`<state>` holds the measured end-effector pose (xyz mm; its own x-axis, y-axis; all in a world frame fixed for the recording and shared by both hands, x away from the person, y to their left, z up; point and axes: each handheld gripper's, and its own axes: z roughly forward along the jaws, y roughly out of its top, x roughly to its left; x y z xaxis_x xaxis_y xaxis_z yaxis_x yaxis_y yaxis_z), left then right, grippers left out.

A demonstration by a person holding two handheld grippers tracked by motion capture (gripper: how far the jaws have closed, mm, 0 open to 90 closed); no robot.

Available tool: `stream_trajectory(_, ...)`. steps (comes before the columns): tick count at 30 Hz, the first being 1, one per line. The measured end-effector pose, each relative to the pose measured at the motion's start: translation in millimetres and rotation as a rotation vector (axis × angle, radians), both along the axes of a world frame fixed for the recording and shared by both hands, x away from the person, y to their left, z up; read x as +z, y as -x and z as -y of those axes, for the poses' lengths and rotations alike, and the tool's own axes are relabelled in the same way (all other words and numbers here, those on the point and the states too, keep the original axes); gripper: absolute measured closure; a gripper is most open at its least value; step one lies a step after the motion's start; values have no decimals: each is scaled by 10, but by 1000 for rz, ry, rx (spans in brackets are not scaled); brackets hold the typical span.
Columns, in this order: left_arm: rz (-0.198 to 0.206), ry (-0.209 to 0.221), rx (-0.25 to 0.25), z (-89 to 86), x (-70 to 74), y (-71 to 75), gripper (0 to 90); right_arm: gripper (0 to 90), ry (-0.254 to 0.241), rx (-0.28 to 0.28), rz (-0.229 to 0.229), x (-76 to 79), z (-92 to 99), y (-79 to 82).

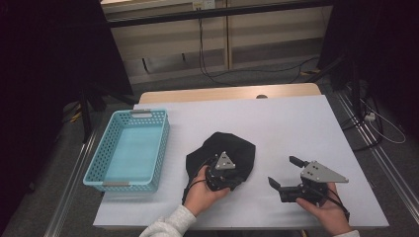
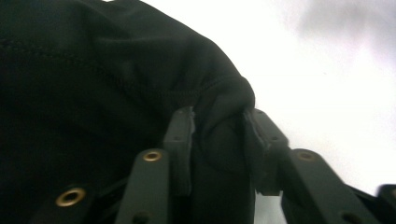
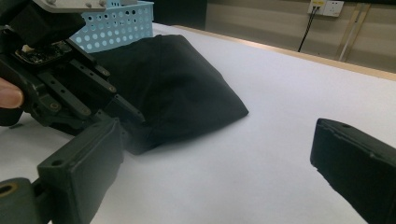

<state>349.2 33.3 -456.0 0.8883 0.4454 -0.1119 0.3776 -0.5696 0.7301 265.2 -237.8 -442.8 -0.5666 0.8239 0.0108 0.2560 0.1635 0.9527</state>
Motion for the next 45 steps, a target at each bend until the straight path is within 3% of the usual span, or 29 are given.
stream_trajectory(4, -24, 11, 0, -30, 0, -38, 794, 21, 7, 9, 0, -2, -23, -12)
stream_trajectory(7, -8, -3, -8, -25, 13, -30, 834, 21, 4, 8, -1, -9, -17, -34)
stream_trajectory(12, -12, 17, -3, -91, 124, -42, 861, 21, -9, 0, -7, -19, -3, -86)
stream_trajectory(19, 36, 208, 112, -527, 654, -140, 867, 21, -11, 12, -7, -19, -25, -101)
stream_trajectory(22, 47, 270, 188, -752, 762, -202, 868, 21, -2, 19, -5, -17, -54, -86)
stream_trajectory(24, 48, 286, 229, -884, 788, -242, 868, 22, 6, 31, -6, -13, -89, -86)
stream_trajectory(28, 53, 304, 288, -1075, 824, -272, 868, 23, 16, 48, -4, -9, -155, -109)
stream_trajectory(33, 60, 308, 329, -1178, 838, -303, 868, 23, 24, 51, -8, -18, -199, -167)
stream_trajectory(40, 50, 317, 429, -1427, 847, -382, 866, 23, 43, 61, -16, -37, -253, -256)
stream_trajectory(45, 27, 299, 423, -1430, 810, -398, 859, 24, 64, 58, -26, -43, -309, -363)
